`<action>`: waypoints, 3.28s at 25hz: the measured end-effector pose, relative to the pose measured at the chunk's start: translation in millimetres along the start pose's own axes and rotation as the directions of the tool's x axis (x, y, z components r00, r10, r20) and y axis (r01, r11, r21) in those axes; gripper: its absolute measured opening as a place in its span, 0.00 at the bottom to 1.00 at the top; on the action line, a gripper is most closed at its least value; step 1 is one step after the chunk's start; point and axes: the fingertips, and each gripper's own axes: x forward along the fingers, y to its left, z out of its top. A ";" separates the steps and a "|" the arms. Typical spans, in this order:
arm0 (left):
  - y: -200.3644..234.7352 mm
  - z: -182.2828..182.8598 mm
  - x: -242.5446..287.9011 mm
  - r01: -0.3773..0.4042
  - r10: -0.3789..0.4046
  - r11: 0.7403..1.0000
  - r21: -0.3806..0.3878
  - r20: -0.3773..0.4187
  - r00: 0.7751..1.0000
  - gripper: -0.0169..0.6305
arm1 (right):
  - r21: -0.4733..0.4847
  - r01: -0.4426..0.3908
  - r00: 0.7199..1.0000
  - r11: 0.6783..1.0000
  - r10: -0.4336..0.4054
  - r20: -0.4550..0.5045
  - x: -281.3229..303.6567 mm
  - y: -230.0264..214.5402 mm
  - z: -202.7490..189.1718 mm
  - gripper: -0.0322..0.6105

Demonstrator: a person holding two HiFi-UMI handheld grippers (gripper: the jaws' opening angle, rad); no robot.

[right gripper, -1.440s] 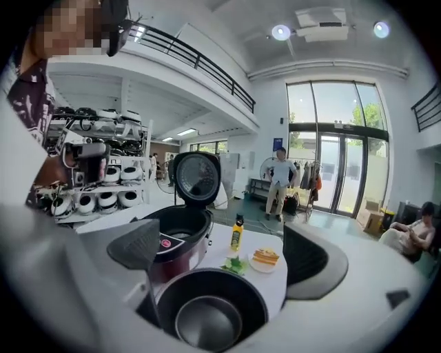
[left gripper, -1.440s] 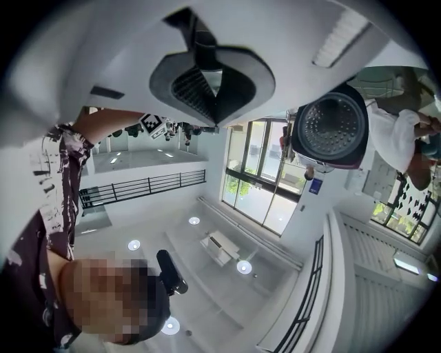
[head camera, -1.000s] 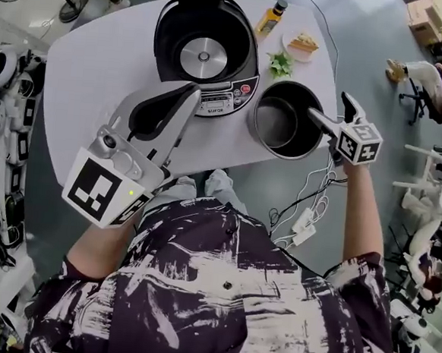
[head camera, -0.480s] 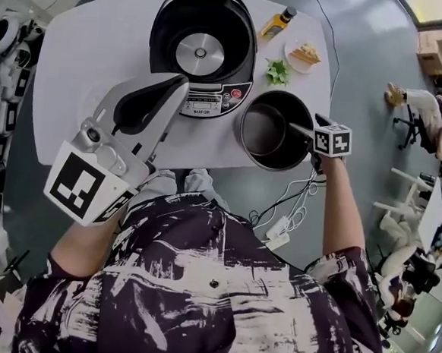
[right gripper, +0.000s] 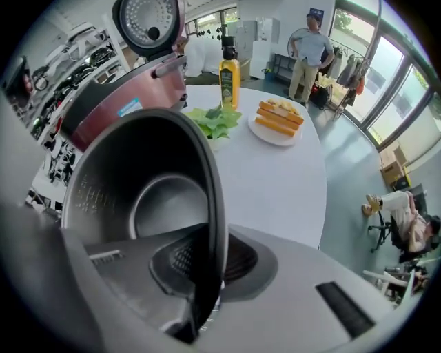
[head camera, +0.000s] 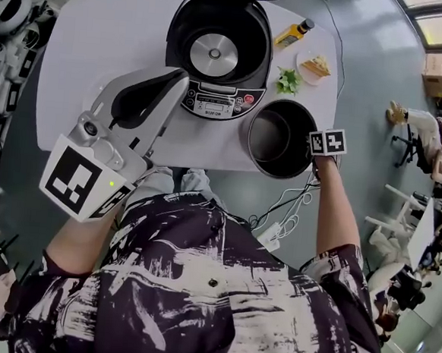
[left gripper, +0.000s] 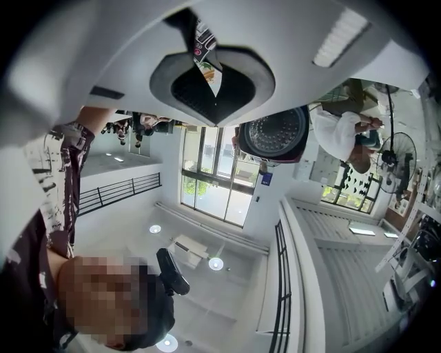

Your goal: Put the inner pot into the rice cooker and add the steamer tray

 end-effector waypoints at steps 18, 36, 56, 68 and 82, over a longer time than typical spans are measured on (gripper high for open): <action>4.1 17.3 -5.6 0.049 -0.047 0.998 -0.026 0.080 0.996 0.03 | 0.164 -0.147 0.985 0.975 0.130 0.109 -121.8 0.0 25.2 0.06; 70.5 44.4 -96.5 -0.085 0.091 0.995 -0.044 0.166 0.982 0.03 | 0.007 -0.230 0.919 0.973 0.215 0.330 -194.0 139.9 300.1 0.06; 129.1 22.0 -186.4 -0.294 0.304 0.952 -0.091 0.134 0.943 0.03 | 0.037 0.044 0.988 0.998 -0.049 0.144 -68.8 149.9 323.6 0.06; 115.4 23.9 -167.1 -0.257 0.265 0.963 -0.074 0.128 0.956 0.03 | -0.128 0.159 0.983 0.979 -0.145 0.116 -55.4 150.0 315.8 0.07; 85.2 34.8 -145.3 -0.201 0.205 0.979 -0.044 0.128 0.970 0.03 | 0.161 -0.084 0.959 0.983 0.036 0.282 -62.5 153.3 298.0 0.12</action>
